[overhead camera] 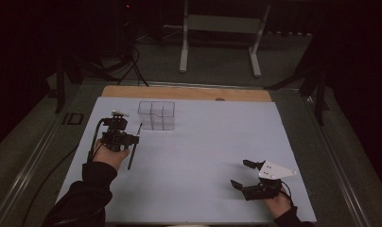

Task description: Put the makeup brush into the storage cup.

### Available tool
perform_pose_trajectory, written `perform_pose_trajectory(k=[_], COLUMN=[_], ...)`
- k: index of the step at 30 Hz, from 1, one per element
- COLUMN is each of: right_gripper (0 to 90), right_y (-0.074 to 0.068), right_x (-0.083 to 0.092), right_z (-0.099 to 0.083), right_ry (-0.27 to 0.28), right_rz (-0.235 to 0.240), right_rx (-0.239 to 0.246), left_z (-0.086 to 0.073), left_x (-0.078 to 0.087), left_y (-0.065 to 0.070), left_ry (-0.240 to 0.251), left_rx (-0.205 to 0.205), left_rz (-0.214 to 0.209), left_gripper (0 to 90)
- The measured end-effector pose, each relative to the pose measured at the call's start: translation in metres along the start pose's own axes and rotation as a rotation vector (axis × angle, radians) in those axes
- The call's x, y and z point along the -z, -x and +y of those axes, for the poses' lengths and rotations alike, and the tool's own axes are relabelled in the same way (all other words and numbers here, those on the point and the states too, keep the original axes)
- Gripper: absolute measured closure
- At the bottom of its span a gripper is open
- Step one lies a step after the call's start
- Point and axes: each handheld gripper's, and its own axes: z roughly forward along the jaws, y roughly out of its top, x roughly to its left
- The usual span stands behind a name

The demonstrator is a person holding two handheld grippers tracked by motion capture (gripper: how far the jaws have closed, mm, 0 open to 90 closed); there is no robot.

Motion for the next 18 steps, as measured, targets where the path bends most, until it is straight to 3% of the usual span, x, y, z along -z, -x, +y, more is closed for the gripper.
perform_pose_trajectory(k=[1,2,4,9,12,15,16,18], right_gripper=[13.1,13.1,13.1,13.1,13.1,13.1,13.1,13.1], right_y=[0.0,0.0,0.002,0.003,0.003,0.003,0.003,0.004], right_x=[0.0,0.0,0.0,0.0,0.001,0.001,0.002,0.002], right_z=[0.0,0.0,0.0,-0.001,-0.002,-0.002,-0.002,-0.002], right_ry=[-0.001,-0.001,0.0,0.003,0.002,0.003,0.006,0.013], right_rz=[-0.002,-0.002,-0.005,-0.008,-0.015,-0.017,-0.022,-0.02], right_rx=[-0.005,-0.005,-0.007,-0.01,-0.021,-0.02,-0.021,-0.021], left_z=[0.0,0.0,-0.002,-0.001,0.002,0.005,0.009,0.012], left_x=[-0.001,-0.001,-0.004,-0.005,-0.001,0.002,0.005,0.007], left_y=[0.002,0.002,0.007,0.01,0.018,0.019,0.022,0.024], left_ry=[-0.001,-0.001,0.009,0.026,0.071,0.106,0.161,0.205], left_rx=[-0.033,-0.033,-0.085,-0.105,-0.157,-0.162,-0.171,-0.187], left_rz=[0.002,0.002,-0.009,-0.046,-0.072,-0.094,-0.109,-0.109], left_gripper=[85.5,85.7,85.6,85.7,85.7,85.7,85.7,85.7])
